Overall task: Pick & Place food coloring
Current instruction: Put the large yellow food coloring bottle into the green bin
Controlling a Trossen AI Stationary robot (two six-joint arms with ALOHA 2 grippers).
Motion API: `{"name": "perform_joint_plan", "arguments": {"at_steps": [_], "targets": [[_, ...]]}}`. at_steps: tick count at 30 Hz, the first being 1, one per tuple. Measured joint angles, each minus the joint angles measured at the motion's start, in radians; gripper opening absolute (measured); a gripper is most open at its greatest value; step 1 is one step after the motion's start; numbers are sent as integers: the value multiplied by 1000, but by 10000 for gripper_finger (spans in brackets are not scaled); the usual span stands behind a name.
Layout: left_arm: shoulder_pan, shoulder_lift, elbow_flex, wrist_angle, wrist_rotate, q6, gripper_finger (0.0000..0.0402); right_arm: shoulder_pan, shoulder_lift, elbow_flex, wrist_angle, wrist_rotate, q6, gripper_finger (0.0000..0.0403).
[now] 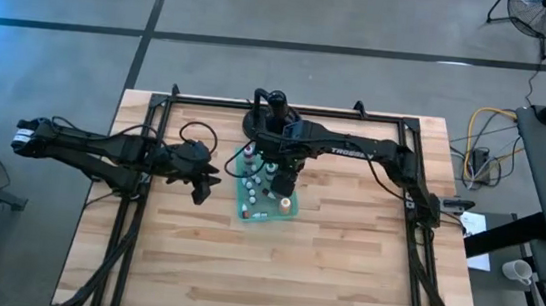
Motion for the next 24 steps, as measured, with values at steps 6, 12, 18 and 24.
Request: {"name": "perform_joint_plan", "arguments": {"at_steps": [6, 12, 18, 24], "targets": [[0, 0, 0, 8, 0, 0, 126, -9, 0, -62, 7, 2, 4, 111], [0, 0, 0, 9, 0, 0, 126, -13, 0, -92, 40, 2, 5, 112], [0, 0, 0, 19, -4, 0, 126, -20, 0, -92, 95, 3, 36, 119], [0, 0, 0, 22, -4, 0, 126, -31, 24, -93, 82, -5, 50, 119]]}}
